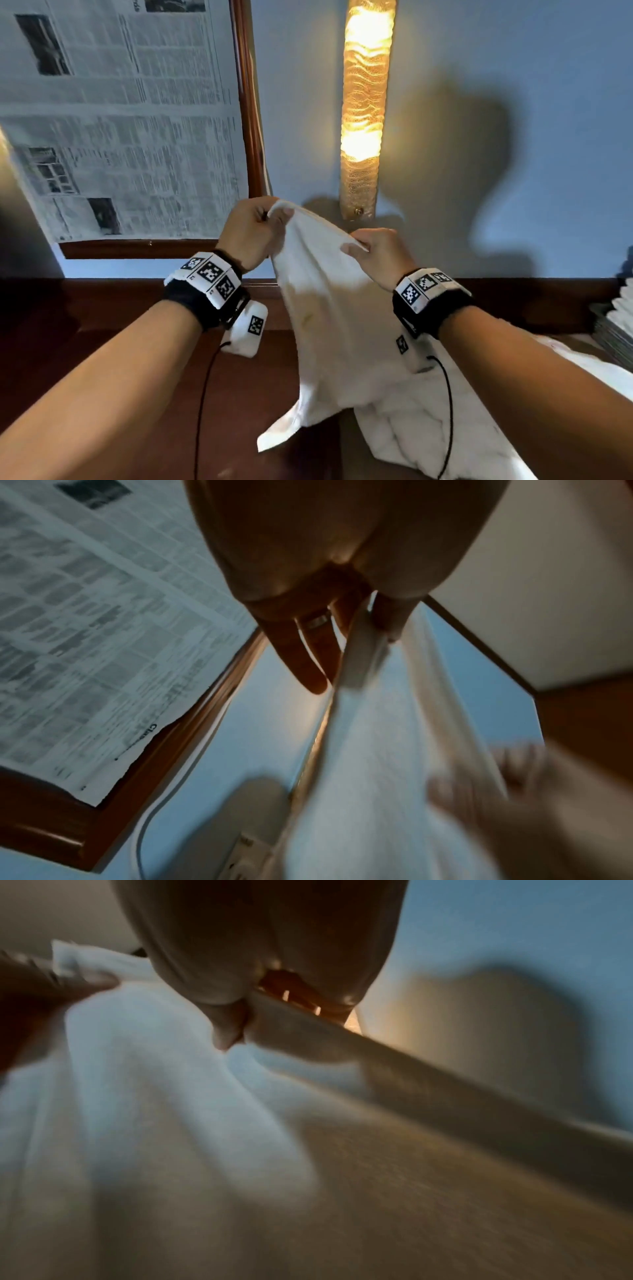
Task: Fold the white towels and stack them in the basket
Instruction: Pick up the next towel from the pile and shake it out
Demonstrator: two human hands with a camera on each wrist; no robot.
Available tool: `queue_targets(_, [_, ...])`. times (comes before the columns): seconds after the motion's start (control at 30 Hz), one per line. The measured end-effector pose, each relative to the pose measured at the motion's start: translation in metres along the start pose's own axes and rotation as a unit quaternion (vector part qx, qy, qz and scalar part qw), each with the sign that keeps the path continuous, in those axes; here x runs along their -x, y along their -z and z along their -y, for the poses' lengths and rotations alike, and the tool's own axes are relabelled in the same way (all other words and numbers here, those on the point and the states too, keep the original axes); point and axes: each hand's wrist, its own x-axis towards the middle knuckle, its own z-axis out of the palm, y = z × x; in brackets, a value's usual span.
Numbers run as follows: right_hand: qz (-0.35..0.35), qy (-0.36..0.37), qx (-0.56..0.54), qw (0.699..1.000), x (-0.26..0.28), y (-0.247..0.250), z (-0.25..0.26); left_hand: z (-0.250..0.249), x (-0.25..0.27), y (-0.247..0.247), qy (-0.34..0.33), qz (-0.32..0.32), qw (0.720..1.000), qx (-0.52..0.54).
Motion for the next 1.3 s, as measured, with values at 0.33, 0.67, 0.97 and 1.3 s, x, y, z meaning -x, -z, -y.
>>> queue_targets(0.33, [-0.119, -0.279, 0.099, 0.948, 0.096, 0.024, -0.032, 0.028, 0.024, 0.085, -0.034, 0.013, 0.999, 0.020])
queue_targets(0.67, [-0.155, -0.049, 0.013, 0.987, 0.036, 0.044, 0.102, -0.010, 0.026, 0.007, -0.055, 0.159, 0.972, 0.162])
queue_targets(0.97, [-0.111, -0.095, 0.028, 0.989, 0.080, 0.050, 0.083, -0.021, 0.025, -0.050, -0.080, 0.147, 0.973, 0.159])
queue_targets(1.3, [-0.018, -0.302, 0.143, 0.942, 0.148, 0.028, -0.044, -0.013, 0.002, -0.044, -0.057, 0.127, 0.983, 0.117])
